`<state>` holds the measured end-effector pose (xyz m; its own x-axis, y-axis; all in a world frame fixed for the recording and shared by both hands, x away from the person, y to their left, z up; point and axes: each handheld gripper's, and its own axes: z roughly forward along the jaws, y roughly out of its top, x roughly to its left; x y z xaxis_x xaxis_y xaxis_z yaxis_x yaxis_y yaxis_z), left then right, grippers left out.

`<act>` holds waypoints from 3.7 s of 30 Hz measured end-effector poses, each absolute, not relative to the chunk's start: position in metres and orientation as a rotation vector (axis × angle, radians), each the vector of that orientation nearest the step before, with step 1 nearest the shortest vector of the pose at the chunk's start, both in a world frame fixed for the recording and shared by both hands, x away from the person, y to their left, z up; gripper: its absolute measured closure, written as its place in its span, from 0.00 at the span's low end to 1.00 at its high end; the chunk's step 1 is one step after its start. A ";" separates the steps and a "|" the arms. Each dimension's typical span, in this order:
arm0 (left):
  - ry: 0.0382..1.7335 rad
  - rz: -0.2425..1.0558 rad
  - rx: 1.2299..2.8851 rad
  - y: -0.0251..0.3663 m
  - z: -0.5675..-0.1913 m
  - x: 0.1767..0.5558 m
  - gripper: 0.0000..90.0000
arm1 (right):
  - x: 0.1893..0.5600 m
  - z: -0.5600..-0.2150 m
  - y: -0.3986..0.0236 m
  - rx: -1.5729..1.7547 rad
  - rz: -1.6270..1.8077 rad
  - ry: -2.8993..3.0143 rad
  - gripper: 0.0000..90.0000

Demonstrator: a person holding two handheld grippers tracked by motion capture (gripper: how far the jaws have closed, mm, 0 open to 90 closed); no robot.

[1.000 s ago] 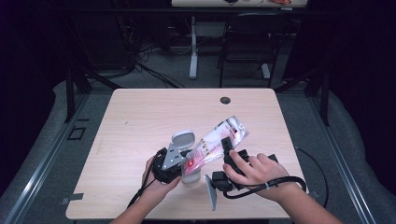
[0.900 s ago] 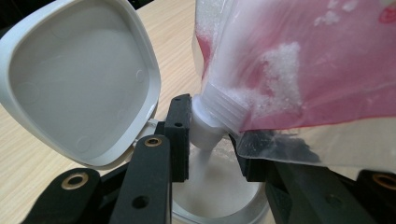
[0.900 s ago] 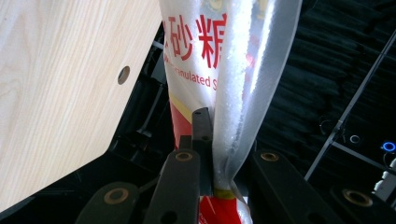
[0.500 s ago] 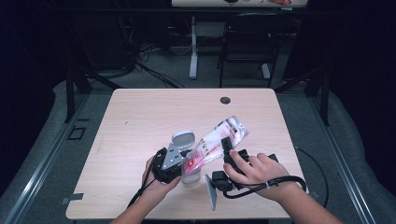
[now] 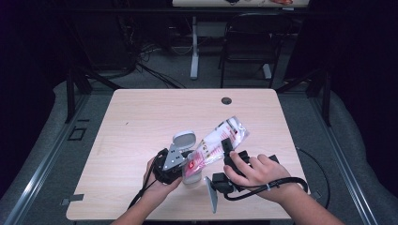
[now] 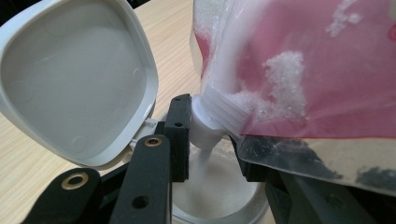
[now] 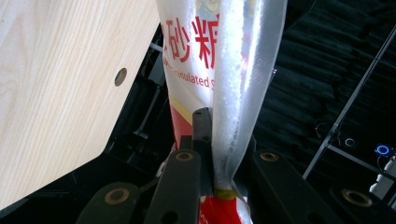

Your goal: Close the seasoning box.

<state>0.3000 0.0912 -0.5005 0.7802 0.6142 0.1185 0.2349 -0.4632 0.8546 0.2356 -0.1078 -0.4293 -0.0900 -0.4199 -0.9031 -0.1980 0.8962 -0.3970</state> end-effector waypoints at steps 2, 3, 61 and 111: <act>0.630 0.521 2.053 0.091 -0.500 0.300 0.78 | 0.236 -0.429 -0.108 -0.487 -0.193 1.672 0.94; 0.630 0.521 2.052 0.091 -0.500 0.300 0.78 | 0.235 -0.428 -0.107 -0.486 -0.209 1.668 0.95; 0.618 0.477 2.040 0.086 -0.498 0.297 0.78 | 0.229 -0.423 -0.112 -0.479 -0.214 1.677 0.95; 0.629 0.467 2.029 0.089 -0.497 0.298 0.78 | 0.232 -0.421 -0.110 -0.481 -0.207 1.678 0.95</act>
